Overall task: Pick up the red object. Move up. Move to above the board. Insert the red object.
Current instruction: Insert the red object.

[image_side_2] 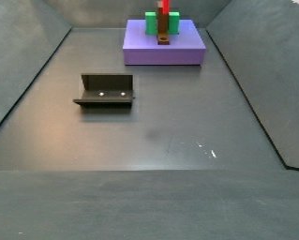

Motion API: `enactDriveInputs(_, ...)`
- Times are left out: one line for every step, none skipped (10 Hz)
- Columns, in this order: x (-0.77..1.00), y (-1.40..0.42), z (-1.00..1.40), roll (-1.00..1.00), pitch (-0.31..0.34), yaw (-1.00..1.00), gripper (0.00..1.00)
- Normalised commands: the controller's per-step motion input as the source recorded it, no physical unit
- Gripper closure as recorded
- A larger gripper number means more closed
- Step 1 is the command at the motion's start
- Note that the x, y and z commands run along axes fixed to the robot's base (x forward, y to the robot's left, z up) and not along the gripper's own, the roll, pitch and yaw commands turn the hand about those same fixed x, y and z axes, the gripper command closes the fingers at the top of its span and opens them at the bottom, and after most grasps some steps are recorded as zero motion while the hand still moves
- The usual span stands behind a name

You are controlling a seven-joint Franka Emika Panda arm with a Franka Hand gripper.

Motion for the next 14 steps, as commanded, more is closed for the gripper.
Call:
enactDriveInputs(-0.13, 0.0, -0.8, 0.09, -0.234, 0.0, 1.0)
enactDriveInputs(-0.06, -0.01, -0.73, 0.11, -0.25, 0.0, 1.0)
enactDriveInputs(-0.03, -0.09, -0.71, 0.12, -0.256, 0.0, 1.0)
enactDriveInputs(0.0, -0.14, -0.67, 0.14, -0.253, 0.0, 1.0)
enactDriveInputs(0.07, -0.21, -0.65, 0.14, -0.223, 0.0, 1.0)
enactDriveInputs(0.2, -0.21, -0.55, 0.14, -0.149, 0.0, 1.0)
enactDriveInputs(0.2, -0.14, -0.45, 0.18, -0.087, 0.0, 1.0)
enactDriveInputs(0.05, 0.0, -0.36, 0.22, -0.036, 0.0, 1.0)
enactDriveInputs(0.0, 0.01, -0.34, 0.21, -0.019, 0.0, 1.0)
enactDriveInputs(0.0, 0.03, -0.3, 0.18, -0.01, 0.0, 1.0)
enactDriveInputs(-0.17, 0.13, -0.19, 0.09, 0.0, 0.0, 1.0)
enactDriveInputs(-0.36, 0.22, -0.13, 0.0, -0.001, -0.09, 1.0)
enactDriveInputs(-0.32, 0.16, -0.09, -0.04, -0.033, -0.08, 1.0)
enactDriveInputs(-0.1, 0.02, -0.09, -0.09, -0.023, 0.0, 1.0)
